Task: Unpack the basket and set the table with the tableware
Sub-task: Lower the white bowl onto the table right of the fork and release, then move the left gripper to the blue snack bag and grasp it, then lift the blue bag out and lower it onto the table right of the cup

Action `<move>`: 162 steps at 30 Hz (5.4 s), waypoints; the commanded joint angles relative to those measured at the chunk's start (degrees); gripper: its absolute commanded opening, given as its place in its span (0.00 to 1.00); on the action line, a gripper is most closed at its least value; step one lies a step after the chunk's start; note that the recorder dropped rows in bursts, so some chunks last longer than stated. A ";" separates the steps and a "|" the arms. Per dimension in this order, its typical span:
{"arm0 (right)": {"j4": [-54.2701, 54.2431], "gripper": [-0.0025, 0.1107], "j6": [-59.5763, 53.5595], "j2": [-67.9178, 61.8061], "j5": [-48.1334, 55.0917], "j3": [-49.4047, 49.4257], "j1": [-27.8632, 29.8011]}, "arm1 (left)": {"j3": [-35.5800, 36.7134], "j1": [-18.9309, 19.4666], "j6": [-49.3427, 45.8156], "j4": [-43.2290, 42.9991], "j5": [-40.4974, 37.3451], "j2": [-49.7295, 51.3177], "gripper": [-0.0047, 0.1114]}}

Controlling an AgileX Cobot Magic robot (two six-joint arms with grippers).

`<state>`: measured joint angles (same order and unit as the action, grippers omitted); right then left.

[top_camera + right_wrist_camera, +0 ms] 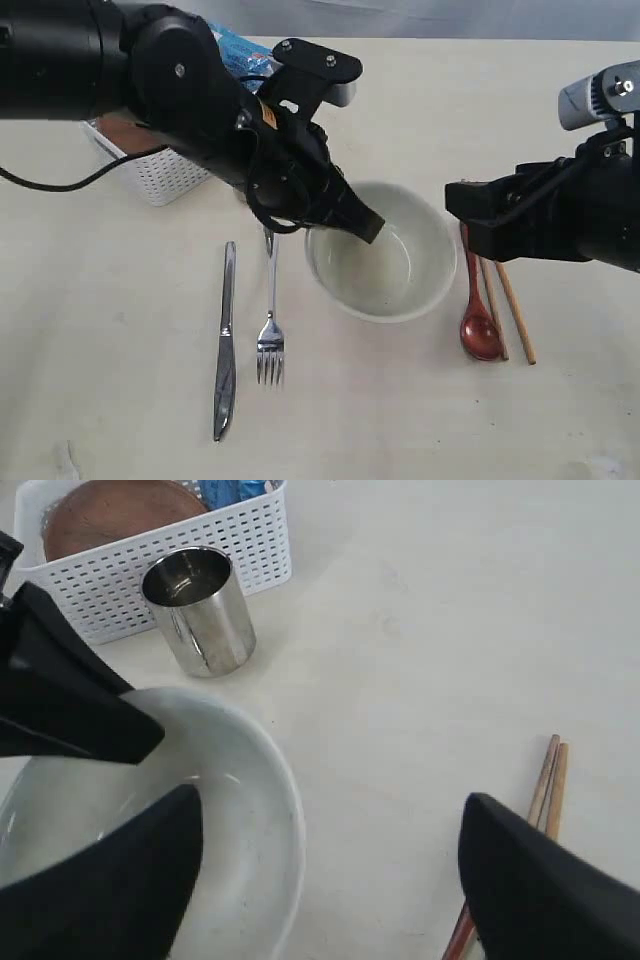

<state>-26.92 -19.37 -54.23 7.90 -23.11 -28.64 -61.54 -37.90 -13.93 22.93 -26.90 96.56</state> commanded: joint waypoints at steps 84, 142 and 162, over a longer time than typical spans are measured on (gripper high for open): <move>0.60 0.62 1.44 0.32 2.08 0.11 0.36 | -25.03 30.05 11.35 0.62 8.43 17.52 0.66; 1.46 0.62 -0.02 0.32 2.57 0.11 0.36 | -27.63 29.69 11.19 2.35 4.27 14.40 0.04; 2.96 0.62 0.49 0.32 2.69 0.11 0.36 | -27.63 10.35 3.66 2.35 4.33 16.70 0.04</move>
<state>-24.61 -19.02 -54.23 10.47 -23.11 -28.64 -88.84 -26.86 -10.03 24.95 -22.36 111.85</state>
